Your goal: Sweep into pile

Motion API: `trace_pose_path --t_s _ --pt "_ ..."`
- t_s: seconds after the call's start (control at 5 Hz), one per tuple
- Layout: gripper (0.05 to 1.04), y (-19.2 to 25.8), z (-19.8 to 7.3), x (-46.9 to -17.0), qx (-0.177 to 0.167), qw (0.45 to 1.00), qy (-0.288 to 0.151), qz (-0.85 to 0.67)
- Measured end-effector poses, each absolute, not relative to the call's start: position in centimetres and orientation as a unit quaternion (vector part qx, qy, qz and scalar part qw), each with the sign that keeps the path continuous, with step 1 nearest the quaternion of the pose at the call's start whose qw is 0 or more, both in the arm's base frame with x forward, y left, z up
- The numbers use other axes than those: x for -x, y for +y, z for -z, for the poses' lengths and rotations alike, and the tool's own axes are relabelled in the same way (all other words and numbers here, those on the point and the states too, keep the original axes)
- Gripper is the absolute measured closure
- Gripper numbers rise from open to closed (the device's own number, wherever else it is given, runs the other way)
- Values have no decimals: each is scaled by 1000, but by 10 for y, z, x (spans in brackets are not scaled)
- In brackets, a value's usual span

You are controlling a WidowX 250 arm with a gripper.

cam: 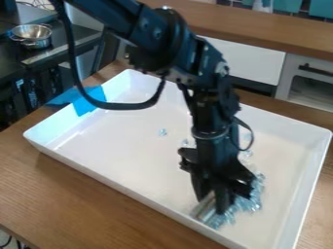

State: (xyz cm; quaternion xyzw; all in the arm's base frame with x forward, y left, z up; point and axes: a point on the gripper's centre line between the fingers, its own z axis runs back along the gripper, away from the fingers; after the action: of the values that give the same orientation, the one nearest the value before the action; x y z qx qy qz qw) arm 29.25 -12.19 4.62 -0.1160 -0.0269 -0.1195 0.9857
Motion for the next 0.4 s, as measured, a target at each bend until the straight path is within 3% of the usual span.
trace_pose_path --t_s 0.4 --pt "717 -131 -58 -302 131 986 -11 102"
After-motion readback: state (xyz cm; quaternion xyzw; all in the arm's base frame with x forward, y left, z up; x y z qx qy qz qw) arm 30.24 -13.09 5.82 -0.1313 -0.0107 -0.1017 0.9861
